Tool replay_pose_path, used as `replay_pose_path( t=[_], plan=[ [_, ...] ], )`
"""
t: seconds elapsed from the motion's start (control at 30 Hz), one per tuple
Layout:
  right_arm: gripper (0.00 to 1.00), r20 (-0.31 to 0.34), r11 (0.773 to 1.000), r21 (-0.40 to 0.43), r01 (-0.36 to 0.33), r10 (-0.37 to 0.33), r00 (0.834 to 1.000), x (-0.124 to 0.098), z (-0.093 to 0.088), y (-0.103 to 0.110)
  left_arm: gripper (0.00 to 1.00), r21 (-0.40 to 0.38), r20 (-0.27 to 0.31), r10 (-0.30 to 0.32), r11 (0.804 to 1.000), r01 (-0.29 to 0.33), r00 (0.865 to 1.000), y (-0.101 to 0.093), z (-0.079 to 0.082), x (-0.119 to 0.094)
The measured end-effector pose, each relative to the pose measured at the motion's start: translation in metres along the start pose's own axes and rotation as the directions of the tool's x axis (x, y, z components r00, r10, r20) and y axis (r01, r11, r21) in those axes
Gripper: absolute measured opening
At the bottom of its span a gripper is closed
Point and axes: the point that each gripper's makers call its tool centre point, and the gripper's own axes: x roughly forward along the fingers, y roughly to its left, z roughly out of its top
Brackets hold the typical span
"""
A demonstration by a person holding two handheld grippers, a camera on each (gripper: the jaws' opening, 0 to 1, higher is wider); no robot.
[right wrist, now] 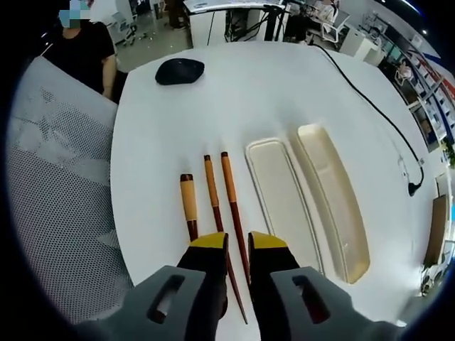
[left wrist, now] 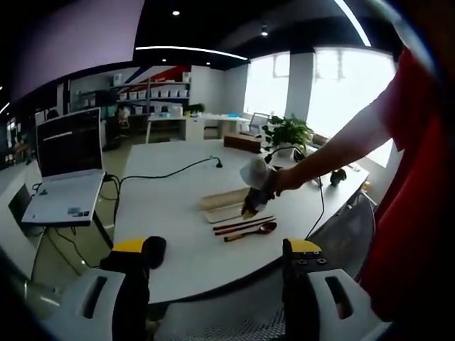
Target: Arrange the utensils inside the cutlery case until each visible utensil rests in its matching compartment.
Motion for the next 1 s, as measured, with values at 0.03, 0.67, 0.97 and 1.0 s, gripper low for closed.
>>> replay_pose_path(
  t=[0.03, 0.67, 0.97, 1.0],
  plan=[
    [0.09, -0.001, 1.000, -0.002, 0.002, -0.002, 1.000, 0.000, 0.000, -0.001, 0.78, 0.000, -0.001, 0.001, 1.000, -0.001, 1.000, 0.000, -0.001, 0.000],
    [0.06, -0.021, 0.999, -0.035, -0.008, 0.007, 1.000, 0.006, -0.006, 0.000, 0.78, 0.019, -0.015, 0.014, 1.000, -0.014, 1.000, 0.003, 0.005, -0.002],
    [0.04, -0.018, 0.999, -0.035, -0.002, 0.001, 1.000, 0.011, -0.008, -0.002, 0.78, 0.008, -0.021, 0.026, 1.000, -0.026, 0.999, 0.002, 0.002, -0.001],
    [0.04, -0.017, 0.999, -0.034, -0.004, 0.004, 1.000, 0.010, -0.008, -0.003, 0.78, -0.008, -0.013, 0.031, 0.999, -0.031, 0.999, 0.002, 0.002, -0.001]
  ],
)
